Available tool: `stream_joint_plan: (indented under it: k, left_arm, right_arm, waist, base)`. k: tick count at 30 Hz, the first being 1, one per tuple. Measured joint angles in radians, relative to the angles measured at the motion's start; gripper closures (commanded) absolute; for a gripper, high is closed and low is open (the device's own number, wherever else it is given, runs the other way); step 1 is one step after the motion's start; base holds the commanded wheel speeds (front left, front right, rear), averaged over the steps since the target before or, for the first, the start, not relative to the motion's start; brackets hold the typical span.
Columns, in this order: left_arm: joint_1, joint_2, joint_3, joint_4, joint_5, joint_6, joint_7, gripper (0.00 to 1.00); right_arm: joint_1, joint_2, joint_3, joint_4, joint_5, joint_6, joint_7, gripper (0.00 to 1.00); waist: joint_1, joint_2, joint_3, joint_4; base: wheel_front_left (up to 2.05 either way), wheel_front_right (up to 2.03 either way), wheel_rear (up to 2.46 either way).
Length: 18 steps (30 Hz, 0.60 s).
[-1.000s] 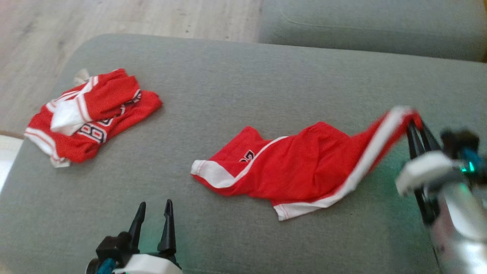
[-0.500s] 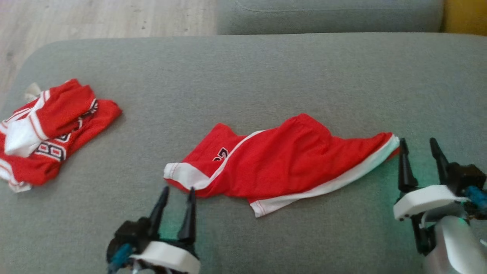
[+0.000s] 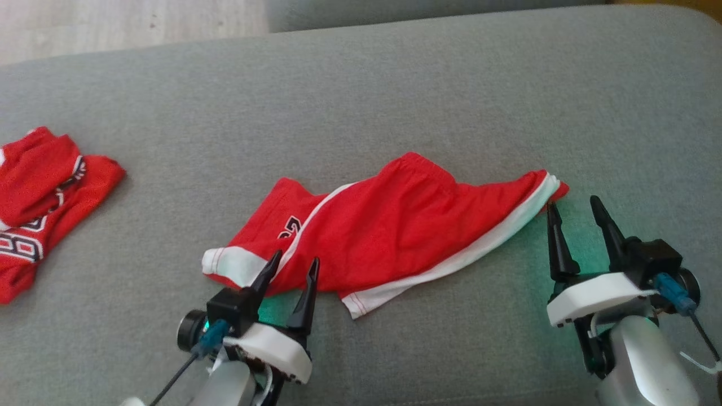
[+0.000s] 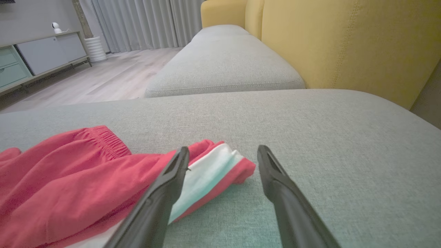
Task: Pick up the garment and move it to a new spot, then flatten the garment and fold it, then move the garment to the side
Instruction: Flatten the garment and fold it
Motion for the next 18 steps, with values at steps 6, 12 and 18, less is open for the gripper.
stream_joint_plan:
  k: [6, 12, 18]
  left_arm:
    - [-0.067, -0.001, -0.004, 0.122, 0.043, 0.000, 0.000, 0.33]
    - [-0.132, 0.006, 0.009, 0.115, 0.069, 0.000, 0.000, 1.00]
    - [-0.324, 0.064, 0.001, 0.020, 0.117, -0.007, 0.000, 1.00]
  right_arm:
    - [-0.001, -0.001, 0.016, 0.000, 0.004, 0.000, 0.000, 0.00]
    - [-0.002, 0.000, 0.020, -0.001, 0.019, 0.000, 0.000, 0.00]
    - [-0.024, 0.008, 0.022, -0.009, 0.042, 0.000, 0.000, 0.00]
  waist:
    - [0.0000, 0.0000, 0.025, -0.024]
    - [0.0000, 0.0000, 0.047, -0.036]
    - [0.0000, 0.0000, 0.073, -0.044]
  base:
    - [0.00, 0.00, 0.00]
    - [0.00, 0.00, 0.00]
    - [0.00, 0.00, 0.00]
